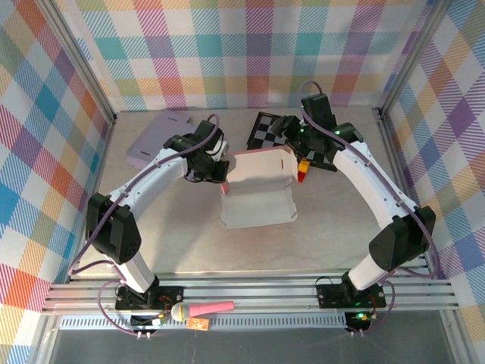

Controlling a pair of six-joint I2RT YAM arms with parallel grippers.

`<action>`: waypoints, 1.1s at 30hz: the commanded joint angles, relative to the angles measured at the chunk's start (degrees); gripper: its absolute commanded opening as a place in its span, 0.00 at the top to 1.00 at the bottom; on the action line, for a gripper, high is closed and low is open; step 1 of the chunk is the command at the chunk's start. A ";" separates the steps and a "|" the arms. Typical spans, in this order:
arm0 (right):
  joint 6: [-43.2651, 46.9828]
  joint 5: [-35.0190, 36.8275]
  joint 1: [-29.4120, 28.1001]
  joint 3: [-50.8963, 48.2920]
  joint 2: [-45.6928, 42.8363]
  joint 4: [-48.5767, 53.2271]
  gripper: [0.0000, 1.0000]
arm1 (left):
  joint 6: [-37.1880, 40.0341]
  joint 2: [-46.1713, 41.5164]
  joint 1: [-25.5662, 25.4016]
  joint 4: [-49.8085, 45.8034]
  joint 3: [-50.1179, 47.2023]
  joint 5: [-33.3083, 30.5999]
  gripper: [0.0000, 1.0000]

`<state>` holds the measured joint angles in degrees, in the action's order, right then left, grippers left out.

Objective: Fold the paper box

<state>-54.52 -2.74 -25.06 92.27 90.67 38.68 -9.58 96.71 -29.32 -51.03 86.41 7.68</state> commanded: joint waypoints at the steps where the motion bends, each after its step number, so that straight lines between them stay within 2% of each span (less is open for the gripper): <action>1: 1.30 -2.55 0.45 0.46 1.00 1.76 0.36 | -0.79 -0.15 0.32 -1.35 1.30 1.01 1.00; 8: 0.30 -6.88 -0.43 -0.95 0.55 0.62 0.35 | -0.96 0.32 0.32 -1.36 2.25 0.92 1.00; 12: 0.95 -8.42 -0.35 0.94 0.48 3.19 0.32 | -1.14 0.64 0.38 -0.49 2.50 1.01 1.00; 17: 5.66 -11.06 2.53 4.57 -1.29 5.43 0.27 | -1.22 1.54 1.37 0.27 3.75 3.22 1.00; 23: 15.81 -24.51 14.59 4.37 -7.87 -1.71 0.33 | -2.53 1.75 6.39 4.20 3.96 14.63 1.00; 28: 23.57 -37.98 23.56 1.34 -7.49 -4.69 0.49 | -2.59 1.72 9.83 7.55 3.88 25.94 1.00; 30: 23.33 -45.00 26.24 -2.70 -7.53 -11.78 0.53 | -2.46 1.92 10.63 8.83 3.72 30.73 1.00; 33: 20.58 -54.50 27.82 -4.95 -5.25 -20.94 0.55 | -2.20 2.63 11.29 9.44 3.66 35.61 1.00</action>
<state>-35.44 -43.09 2.07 89.32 82.94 27.75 -11.35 98.35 -18.52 -43.68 88.73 33.52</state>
